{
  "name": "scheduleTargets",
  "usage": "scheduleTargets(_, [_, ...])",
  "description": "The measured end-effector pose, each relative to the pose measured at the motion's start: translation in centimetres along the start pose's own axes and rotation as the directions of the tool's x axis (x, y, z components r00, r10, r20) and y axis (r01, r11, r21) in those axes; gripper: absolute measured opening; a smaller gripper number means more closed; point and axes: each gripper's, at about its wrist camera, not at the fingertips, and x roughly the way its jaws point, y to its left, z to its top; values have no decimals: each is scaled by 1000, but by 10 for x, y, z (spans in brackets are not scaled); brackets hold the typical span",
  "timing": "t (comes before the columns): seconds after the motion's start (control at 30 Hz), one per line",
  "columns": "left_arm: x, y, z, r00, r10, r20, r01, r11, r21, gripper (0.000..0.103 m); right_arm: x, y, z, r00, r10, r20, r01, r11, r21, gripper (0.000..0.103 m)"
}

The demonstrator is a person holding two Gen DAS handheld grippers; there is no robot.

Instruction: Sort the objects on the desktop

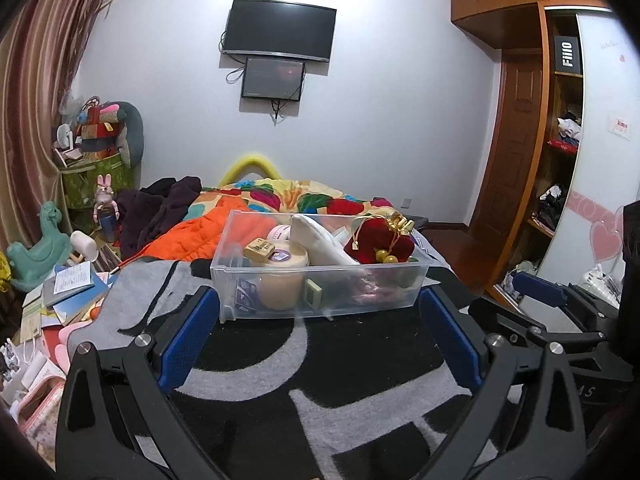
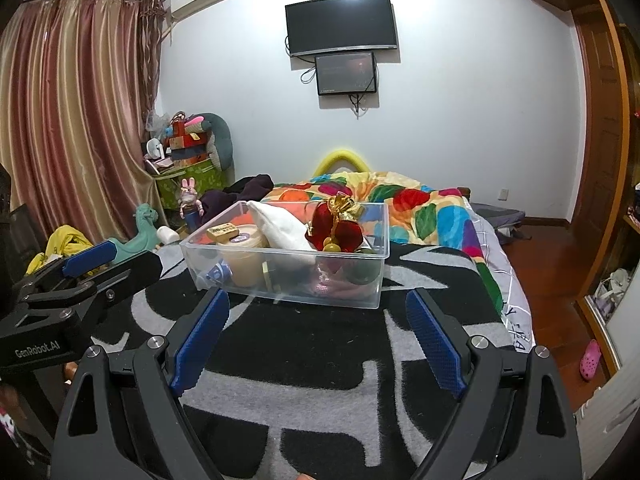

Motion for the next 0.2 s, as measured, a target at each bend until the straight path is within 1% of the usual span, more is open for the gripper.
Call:
scheduleTargets(0.1, [-2,-1,0,1000,3,17,-3,1000,11,102,2,-1,-1,1000,5,-4,-5,1000,6,89])
scheduleTargets(0.2, [-2,0,1,1000,-3,11,3,1000,2,102,4,0,-2,1000,0,-10,0,1000,4,89])
